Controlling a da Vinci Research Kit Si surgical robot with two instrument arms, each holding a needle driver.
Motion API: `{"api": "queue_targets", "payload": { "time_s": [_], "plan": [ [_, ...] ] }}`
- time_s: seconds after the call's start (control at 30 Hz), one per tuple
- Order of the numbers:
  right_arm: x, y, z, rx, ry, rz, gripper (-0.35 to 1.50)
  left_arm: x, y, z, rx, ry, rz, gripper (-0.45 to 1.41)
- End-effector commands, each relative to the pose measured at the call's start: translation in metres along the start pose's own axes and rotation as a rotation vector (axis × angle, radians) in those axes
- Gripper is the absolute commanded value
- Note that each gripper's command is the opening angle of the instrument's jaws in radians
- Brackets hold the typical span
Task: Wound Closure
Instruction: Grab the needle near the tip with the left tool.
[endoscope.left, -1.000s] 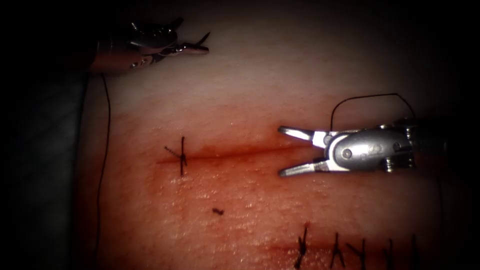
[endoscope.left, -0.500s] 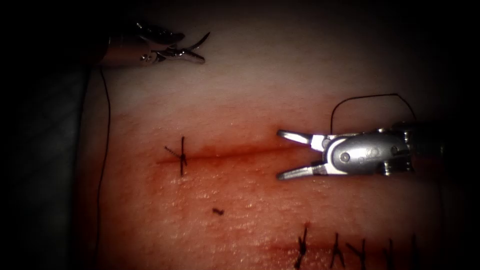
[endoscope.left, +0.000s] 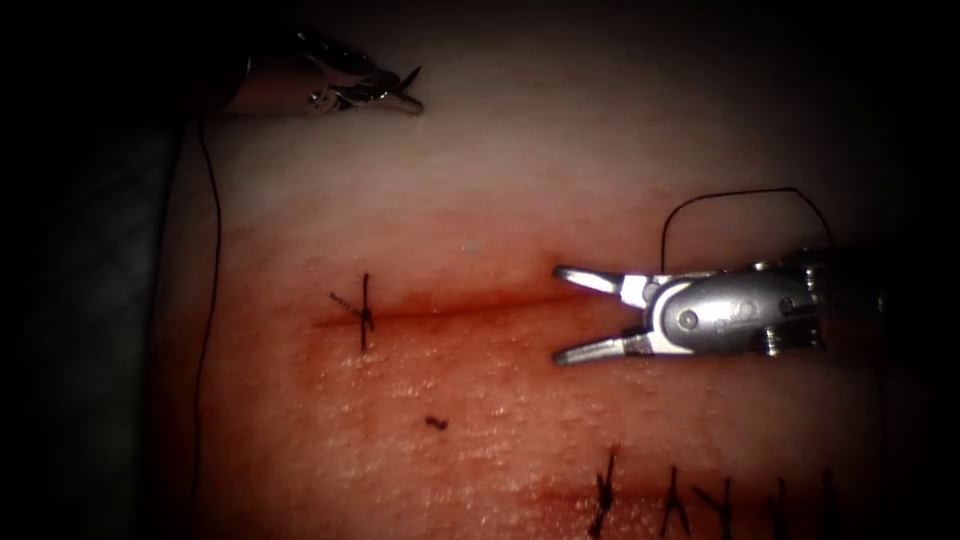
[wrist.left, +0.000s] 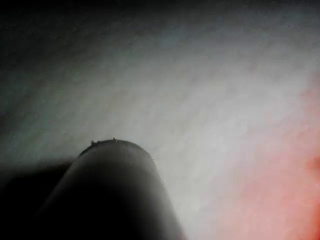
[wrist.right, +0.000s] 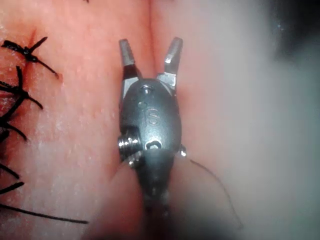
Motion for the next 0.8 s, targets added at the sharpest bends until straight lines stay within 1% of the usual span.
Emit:
{"api": "queue_targets", "payload": {
  "time_s": [0.03,0.07,0.1,0.23,0.47,0.53,0.63,0.67,0.73,0.77,0.8],
  "plan": [
    [-0.0003,-0.0002,0.0007,0.000,0.002,-0.001,1.41,0.0003,-0.0004,0.0007,-0.003,-0.015,0.016,-0.12],
    [-0.0003,-0.0002,0.0007,0.000,0.002,-0.001,1.41,0.0002,-0.0004,0.0007,-0.004,-0.020,0.020,-0.23],
    [-0.0003,-0.0002,0.0007,0.000,0.002,-0.001,1.41,0.0000,-0.0005,0.0006,-0.006,-0.028,0.027,-0.45],
    [-0.0003,-0.0002,0.0008,-0.001,0.001,0.005,1.40,-0.0002,-0.0006,0.0004,-0.011,-0.042,0.053,-0.45],
    [-0.0002,0.0001,0.0007,0.000,0.000,0.020,1.38,-0.0004,0.0010,-0.0007,-0.018,-0.043,0.218,-0.45],
    [-0.0002,0.0003,0.0007,0.000,-0.001,0.040,1.36,-0.0010,0.0024,-0.0016,-0.015,-0.014,0.323,-0.45],
    [-0.0001,0.0005,0.0007,-0.001,-0.001,0.071,1.35,-0.0019,0.0042,-0.0029,-0.030,0.022,0.392,-0.45],
    [-0.0001,0.0005,0.0007,0.001,-0.003,0.083,1.33,-0.0024,0.0057,-0.0039,-0.045,0.048,0.444,-0.45],
    [-0.0001,0.0006,0.0005,0.023,-0.024,0.110,1.14,-0.0030,0.0079,-0.0054,-0.066,0.102,0.530,-0.45],
    [-0.0001,0.0009,0.0004,0.030,-0.031,0.129,1.11,-0.0034,0.0094,-0.0065,-0.077,0.150,0.586,-0.45],
    [-0.0001,0.0010,0.0004,0.030,-0.031,0.142,1.11,-0.0036,0.0100,-0.0070,-0.080,0.172,0.614,-0.45]
  ]
}}
